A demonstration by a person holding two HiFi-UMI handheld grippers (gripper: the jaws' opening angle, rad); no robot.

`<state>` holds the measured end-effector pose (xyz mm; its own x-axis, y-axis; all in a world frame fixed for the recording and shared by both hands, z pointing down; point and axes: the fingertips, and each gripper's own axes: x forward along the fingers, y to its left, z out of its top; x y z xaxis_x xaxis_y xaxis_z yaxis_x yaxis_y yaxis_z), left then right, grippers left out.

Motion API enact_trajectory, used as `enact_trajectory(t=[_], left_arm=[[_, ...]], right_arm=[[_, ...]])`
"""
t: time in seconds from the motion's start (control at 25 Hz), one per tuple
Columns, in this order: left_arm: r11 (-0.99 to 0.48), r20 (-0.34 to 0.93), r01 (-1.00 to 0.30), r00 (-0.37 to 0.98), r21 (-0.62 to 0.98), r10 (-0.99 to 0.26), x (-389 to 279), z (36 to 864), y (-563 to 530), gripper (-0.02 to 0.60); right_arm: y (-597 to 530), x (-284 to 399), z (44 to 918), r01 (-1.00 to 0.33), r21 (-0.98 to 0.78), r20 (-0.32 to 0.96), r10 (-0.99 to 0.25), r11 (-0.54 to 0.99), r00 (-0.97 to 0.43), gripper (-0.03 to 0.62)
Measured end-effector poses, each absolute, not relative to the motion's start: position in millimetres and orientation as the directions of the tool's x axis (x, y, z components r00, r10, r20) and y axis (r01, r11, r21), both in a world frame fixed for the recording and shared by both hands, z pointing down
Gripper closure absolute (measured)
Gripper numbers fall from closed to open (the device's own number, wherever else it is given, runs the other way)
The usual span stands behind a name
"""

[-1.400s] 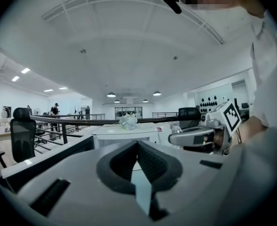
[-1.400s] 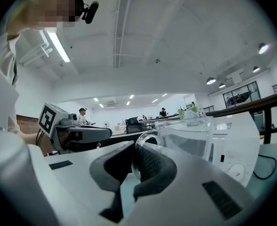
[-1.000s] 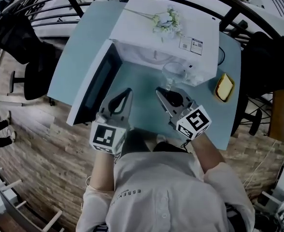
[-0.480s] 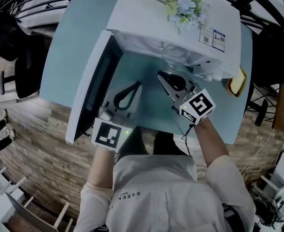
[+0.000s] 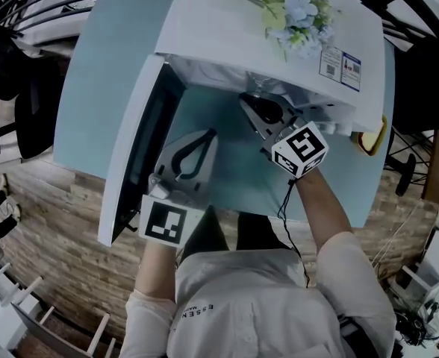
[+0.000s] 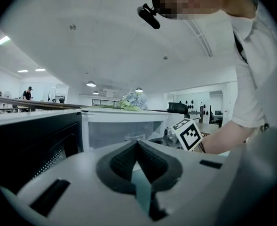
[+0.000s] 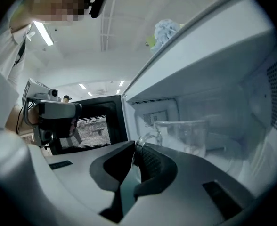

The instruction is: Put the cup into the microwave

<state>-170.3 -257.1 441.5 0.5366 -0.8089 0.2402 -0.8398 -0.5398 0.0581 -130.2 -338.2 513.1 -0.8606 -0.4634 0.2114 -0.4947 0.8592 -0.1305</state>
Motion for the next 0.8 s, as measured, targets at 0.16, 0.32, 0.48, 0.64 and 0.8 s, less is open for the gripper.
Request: enact_trajectory(t=[0.16, 0.32, 0.48, 0.64, 0.8], left_arm=[[-0.564, 0.255, -0.825, 0.555, 0.04, -0.792, -168.3, 444.7, -257.2, 0.58], [-0.558, 0.275, -0.829, 0.547, 0.043, -0.791, -170.6, 451.2, -258.0, 0.58], [-0.536, 0.291, -0.843, 0.524, 0.044, -0.8, -172.9, 456.5, -261.5, 0.58], [-0.53, 0.289, -0.845, 0.525, 0.07, -0.8, -172.0, 458.9, -263.4, 0.58], [-0.53, 0.296, -0.845, 0.526, 0.074, -0.797, -170.9, 464.0, -264.8, 0.58]], right_arm=[[-348.9, -131.4, 518.8, -0.501, -0.132, 0.207, -0.47, 0.855, -0.858, 0.571], [-353.1, -132.9, 521.2, -0.502, -0.13, 0.19, -0.475, 0.855, -0.859, 0.571], [-353.5, -136.5, 527.4, -0.488, -0.102, 0.192, -0.464, 0.867, -0.865, 0.572], [-366.2, -127.5, 537.6, -0.524, -0.1, 0.216, -0.496, 0.846, -0.841, 0.572], [-376.8, -122.4, 537.3, -0.545, -0.123, 0.209, -0.516, 0.829, -0.831, 0.572]])
